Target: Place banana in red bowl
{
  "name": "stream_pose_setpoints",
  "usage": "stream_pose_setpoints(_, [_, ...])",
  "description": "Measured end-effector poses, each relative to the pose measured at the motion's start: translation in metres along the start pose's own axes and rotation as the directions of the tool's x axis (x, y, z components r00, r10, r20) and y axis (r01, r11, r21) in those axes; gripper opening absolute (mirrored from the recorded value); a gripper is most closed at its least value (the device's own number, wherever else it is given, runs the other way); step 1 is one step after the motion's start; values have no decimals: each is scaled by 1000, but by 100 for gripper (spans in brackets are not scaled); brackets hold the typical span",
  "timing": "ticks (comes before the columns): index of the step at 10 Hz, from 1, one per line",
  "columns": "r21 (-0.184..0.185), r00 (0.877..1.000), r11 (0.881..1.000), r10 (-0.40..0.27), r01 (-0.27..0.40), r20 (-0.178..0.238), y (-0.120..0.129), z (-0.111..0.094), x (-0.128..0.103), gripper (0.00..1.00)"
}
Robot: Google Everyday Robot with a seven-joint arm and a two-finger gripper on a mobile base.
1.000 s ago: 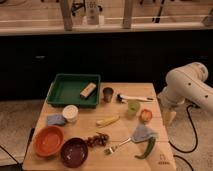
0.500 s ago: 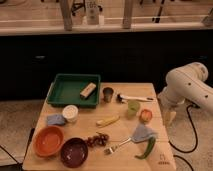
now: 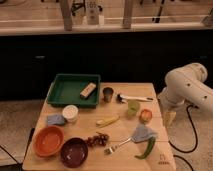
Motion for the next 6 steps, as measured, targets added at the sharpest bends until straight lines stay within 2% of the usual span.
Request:
stream_pose_setpoints(2, [1, 997, 998, -61, 61, -40, 0, 7, -26, 80])
stream_pose_setpoints(4, [1, 993, 995, -98, 98, -69, 0, 11, -35, 80])
stream_pose_setpoints(6, [-3, 989, 992, -125, 125, -81, 1, 16, -47, 80])
